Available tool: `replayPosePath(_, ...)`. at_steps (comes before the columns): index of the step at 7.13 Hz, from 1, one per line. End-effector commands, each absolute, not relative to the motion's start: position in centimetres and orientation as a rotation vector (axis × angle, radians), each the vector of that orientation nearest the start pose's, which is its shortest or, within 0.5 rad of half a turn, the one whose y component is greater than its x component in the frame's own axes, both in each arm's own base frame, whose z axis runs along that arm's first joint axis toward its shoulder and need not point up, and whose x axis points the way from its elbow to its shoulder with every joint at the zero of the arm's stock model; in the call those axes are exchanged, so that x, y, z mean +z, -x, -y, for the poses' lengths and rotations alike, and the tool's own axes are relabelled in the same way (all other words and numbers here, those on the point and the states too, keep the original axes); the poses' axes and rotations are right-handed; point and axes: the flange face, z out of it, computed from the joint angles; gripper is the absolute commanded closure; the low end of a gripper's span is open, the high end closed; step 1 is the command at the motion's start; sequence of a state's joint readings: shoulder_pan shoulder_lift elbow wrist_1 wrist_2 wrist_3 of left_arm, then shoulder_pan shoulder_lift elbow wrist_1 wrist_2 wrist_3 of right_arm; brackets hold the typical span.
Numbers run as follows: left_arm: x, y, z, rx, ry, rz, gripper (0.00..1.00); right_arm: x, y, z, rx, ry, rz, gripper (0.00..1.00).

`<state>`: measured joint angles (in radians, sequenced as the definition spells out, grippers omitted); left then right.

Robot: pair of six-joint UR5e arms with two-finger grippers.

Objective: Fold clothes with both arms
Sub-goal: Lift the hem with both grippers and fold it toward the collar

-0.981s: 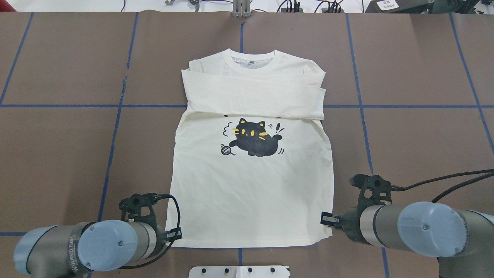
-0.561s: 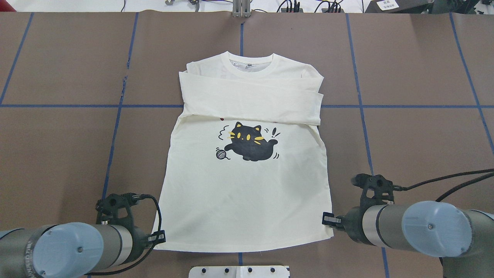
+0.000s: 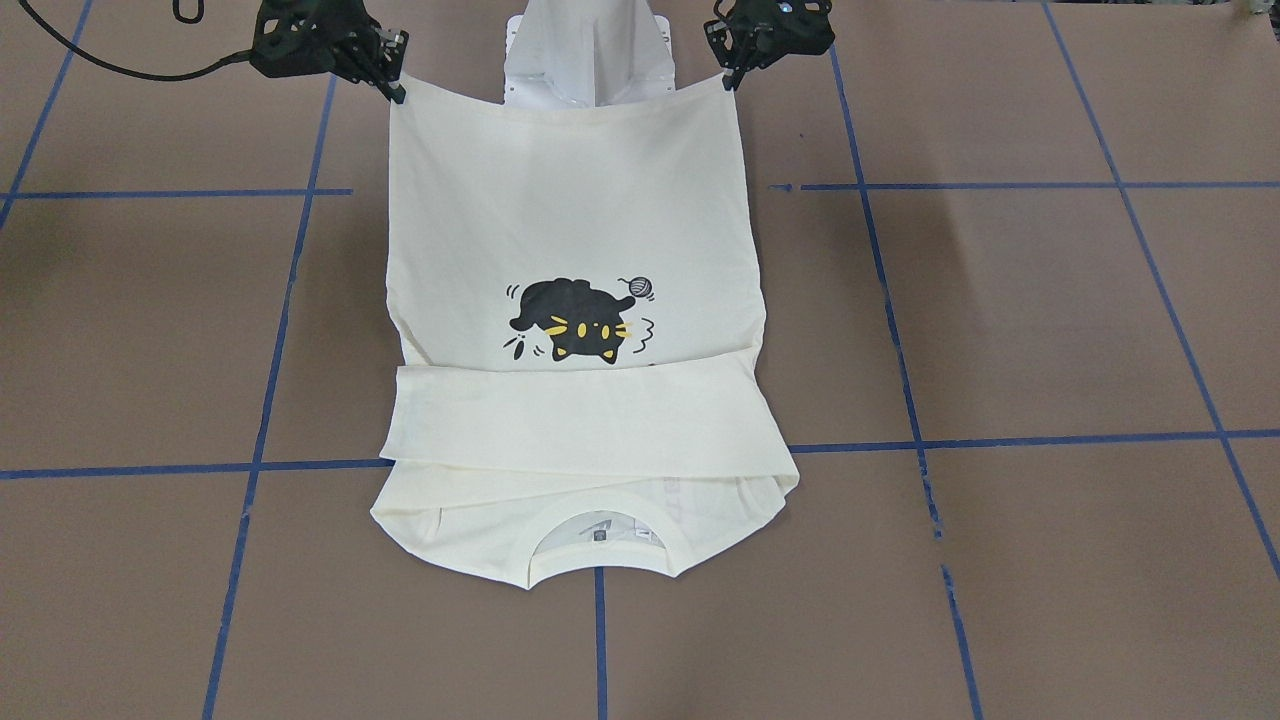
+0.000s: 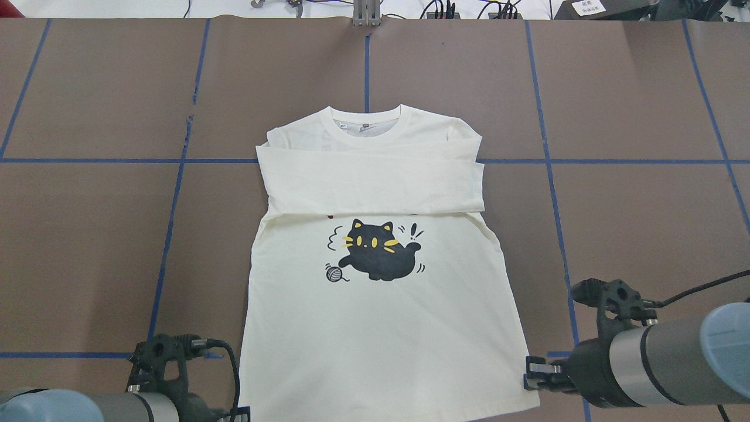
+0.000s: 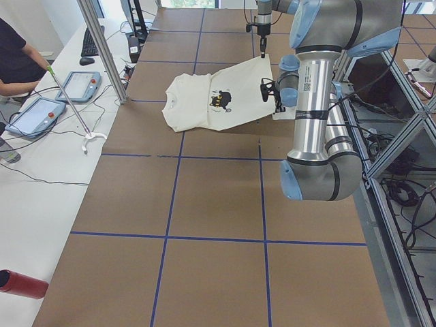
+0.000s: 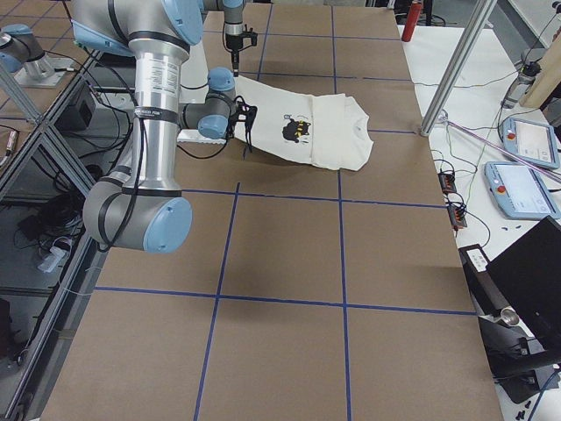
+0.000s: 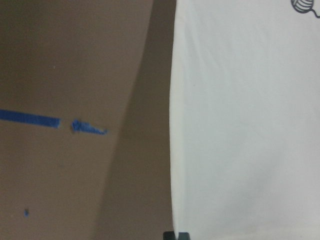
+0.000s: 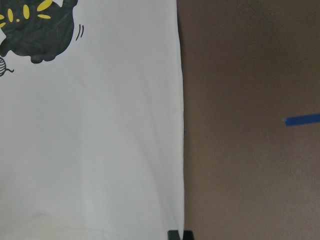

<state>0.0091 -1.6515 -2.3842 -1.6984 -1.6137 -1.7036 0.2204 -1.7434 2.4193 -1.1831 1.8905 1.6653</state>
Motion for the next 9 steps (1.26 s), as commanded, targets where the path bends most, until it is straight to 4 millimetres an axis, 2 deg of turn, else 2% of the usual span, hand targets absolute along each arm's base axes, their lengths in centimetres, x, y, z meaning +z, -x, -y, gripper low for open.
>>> replayPosePath(1,21.2,-37.3,9.2,-0.007,0.159,-1.001,1.0,27.2,29.0,15.7,0.03,0.342,1.095,1.0)
replayPosePath(2,20.4,-36.2,8.6,0.01,0.169,-1.007,1.0,27.1,29.0,15.6,0.022,0.349,1.098,1.0)
replayPosePath(3,20.0,-36.3,8.5,0.013,0.178,-1.015,1.0,27.1,29.2,16.0,0.029,0.338,1.103,1.0)
replayPosePath(4,19.8,-36.6,9.0,0.011,0.189,-1.02,1.0,27.8,29.2,17.8,0.037,0.288,1.106,1.0)
replayPosePath(5,19.9,-36.3,11.1,-0.022,0.148,-1.024,1.0,28.3,30.4,20.0,0.019,0.22,1.123,1.0)
replayPosePath(6,20.0,-35.8,14.3,-0.047,0.073,-1.027,1.0,27.7,31.6,22.7,0.055,0.179,1.153,1.0)
replayPosePath(8,20.5,-34.7,20.2,-0.048,0.002,-1.015,1.0,27.8,30.9,28.3,0.042,0.101,1.181,1.0)
replayPosePath(9,21.0,-35.0,22.5,-0.053,-0.036,-0.993,1.0,28.8,29.7,31.1,0.044,0.072,1.176,1.0)
